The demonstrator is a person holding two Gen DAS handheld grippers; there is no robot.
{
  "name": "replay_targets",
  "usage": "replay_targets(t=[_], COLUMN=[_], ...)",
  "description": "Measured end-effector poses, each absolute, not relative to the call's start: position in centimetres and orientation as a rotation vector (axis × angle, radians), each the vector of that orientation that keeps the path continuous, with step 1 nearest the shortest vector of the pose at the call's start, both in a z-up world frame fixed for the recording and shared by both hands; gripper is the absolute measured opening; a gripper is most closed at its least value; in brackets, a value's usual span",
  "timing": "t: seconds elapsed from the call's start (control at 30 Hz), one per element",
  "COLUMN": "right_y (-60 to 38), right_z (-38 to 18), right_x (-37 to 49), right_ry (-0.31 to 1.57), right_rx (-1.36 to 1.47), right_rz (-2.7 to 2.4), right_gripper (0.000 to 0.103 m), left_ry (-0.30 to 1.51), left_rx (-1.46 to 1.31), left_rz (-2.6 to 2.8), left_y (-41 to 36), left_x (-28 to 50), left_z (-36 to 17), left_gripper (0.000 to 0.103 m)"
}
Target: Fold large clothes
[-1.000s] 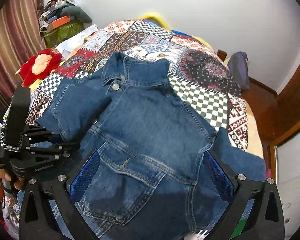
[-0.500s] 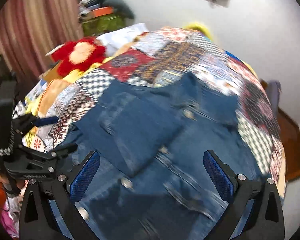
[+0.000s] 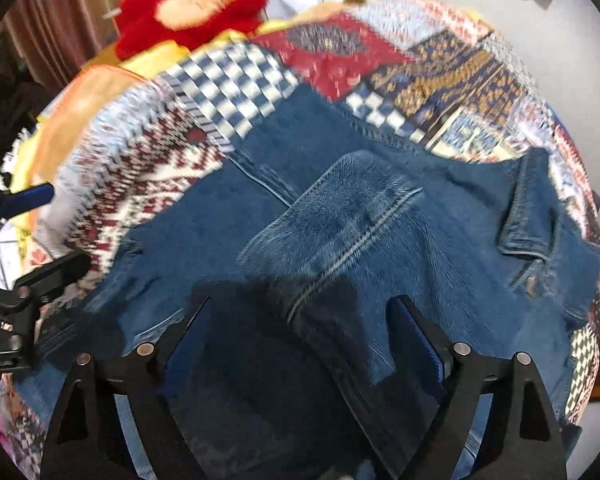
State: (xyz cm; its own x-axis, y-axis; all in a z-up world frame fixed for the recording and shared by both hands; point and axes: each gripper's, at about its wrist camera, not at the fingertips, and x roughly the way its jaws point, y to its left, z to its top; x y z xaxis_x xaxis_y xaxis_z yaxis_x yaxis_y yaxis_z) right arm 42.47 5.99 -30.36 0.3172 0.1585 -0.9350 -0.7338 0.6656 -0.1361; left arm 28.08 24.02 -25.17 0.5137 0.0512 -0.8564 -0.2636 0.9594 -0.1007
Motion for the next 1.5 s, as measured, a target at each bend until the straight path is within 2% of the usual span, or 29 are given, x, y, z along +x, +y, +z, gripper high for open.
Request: replay_targets(t=[0.1,0.17,0.3,0.37,0.47,0.7,1.07,1.33,1.5], right_y=[6.3,6.4,6.0,5.6,4.9,0.9,-12.7,-21.2,-24.7], right_z=[-31.4,-31.6,-31.6,-31.2,-30.2,-25.5,-18.7,-20.0,-23.0], right_x=[42.8,42.5,42.3,42.4,42.7,42.5,42.2,41.1,40.1], right_ry=[1.057,1.008,0.965,0.961,0.968,0.921,0.83,0.87,0.934], right_rx=[-0.655,-0.692,-0.695,-0.65,-0.567,-0.388,-0.131,-0.017,0.042], right_rz=[0.642,0.625,0.622,0.633,0.657,0.654,0.519,0.456,0.436], right_gripper=[0.083,0.059,0.04,0.024,0.016,0.014,0.014,0.014,0.014], left_ry=[1.04,1.057,1.097,1.122,1.123,1.137,0.957,0.866,0.898], left_rx=[-0.258,-0.273,-0.297,-0.301,-0.261,-0.215,-0.072,0.049,0.091], left_rz=[0.178,0.169,0.147,0.137,0.147,0.168,0.122,0.03,-0.007], left_y=[24.5,24.6,24.1,23.9,23.2,22.5,17.4,10.5,7.2], left_x=[29.9,30.9,32.5,32.8,32.6,32.9,32.8,32.5,32.7], left_z=[-26.7,-27.5,-29.7,-30.6,-31.1,-30.6,-21.3,-17.1,-18.3], left_gripper=[0.088,0.088,0.088,0.088,0.089,0.089,0.089,0.089,0.089])
